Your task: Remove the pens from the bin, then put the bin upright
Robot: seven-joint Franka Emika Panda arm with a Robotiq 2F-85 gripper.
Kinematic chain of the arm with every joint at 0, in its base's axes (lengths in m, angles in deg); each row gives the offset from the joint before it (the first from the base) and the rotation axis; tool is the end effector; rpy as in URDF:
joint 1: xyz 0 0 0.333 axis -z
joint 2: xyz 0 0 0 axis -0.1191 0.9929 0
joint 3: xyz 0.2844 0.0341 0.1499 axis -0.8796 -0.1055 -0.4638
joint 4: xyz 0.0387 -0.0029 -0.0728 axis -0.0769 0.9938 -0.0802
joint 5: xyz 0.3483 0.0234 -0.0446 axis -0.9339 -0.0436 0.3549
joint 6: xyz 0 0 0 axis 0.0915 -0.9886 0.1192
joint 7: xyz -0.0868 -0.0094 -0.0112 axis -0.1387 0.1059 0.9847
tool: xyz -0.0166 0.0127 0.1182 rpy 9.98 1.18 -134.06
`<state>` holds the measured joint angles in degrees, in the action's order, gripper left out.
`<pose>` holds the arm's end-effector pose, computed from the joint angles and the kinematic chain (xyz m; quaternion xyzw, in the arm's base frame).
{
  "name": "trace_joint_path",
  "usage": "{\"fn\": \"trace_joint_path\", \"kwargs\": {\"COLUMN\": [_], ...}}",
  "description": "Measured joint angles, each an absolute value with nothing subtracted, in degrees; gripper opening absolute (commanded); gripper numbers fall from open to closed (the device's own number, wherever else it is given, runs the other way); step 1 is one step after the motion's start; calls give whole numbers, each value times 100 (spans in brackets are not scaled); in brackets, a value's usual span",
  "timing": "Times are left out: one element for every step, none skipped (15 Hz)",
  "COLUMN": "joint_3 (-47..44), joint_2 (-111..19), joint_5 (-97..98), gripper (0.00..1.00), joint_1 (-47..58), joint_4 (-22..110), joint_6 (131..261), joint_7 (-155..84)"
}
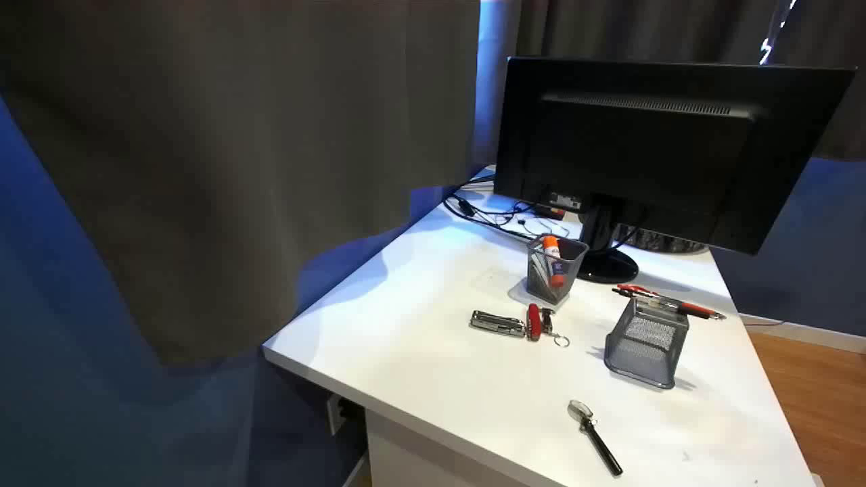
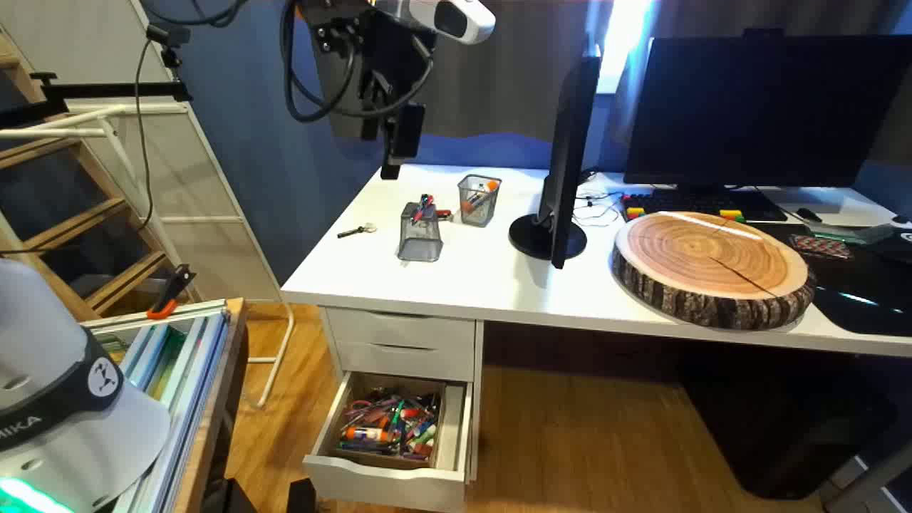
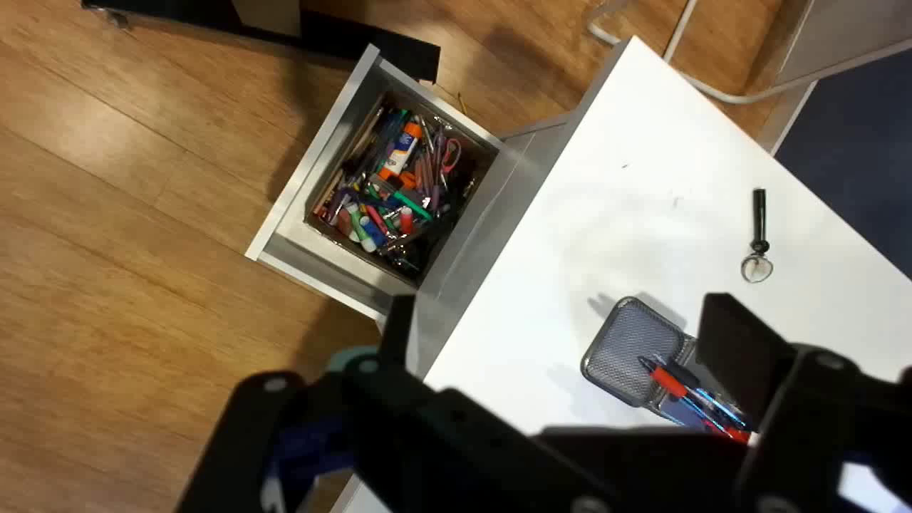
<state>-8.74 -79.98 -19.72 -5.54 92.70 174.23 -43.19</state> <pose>0.3557 0.1257 0.4125 -0.9836 -0.0904 0.1085 0.1123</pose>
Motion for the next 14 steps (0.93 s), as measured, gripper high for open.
{"fn": "trace_joint_path", "kwargs": {"joint_3": [-874, -874, -874, -874, -874, -874, -883, -907, -974, -1081, -1212, -1358, -1513, -1666], "joint_2": [-7998, -7998, -7998, -7998, -7998, -7998, -7998, -7989, -7948, -7871, -7762, -7629, -7474, -7319], "joint_5": [-1972, -1972, -1972, -1972, -1972, -1972, -1972, -1966, -1895, -1827, -1770, -1725, -1671, -1601], "gripper": [100, 100, 100, 100, 100, 100, 100, 100, 100, 100, 100, 100, 100, 100], "joint_1": [-554, -554, -554, -554, -554, -554, -544, -539, -548, -571, -622, -693, -779, -868], "joint_4": [9270, 9270, 9270, 9270, 9270, 9270, 9270, 9268, 9254, 9225, 9177, 9105, 9016, 8912], "joint_6": [17423, 17423, 17423, 17423, 17423, 17423, 17423, 17421, 17409, 17408, 17419, 17445, 17492, 17556], "joint_7": [-4319, -4319, -4319, -4319, -4319, -4319, -4319, -4370, -4492, -4600, -4677, -4735, -4775, -4803]}}
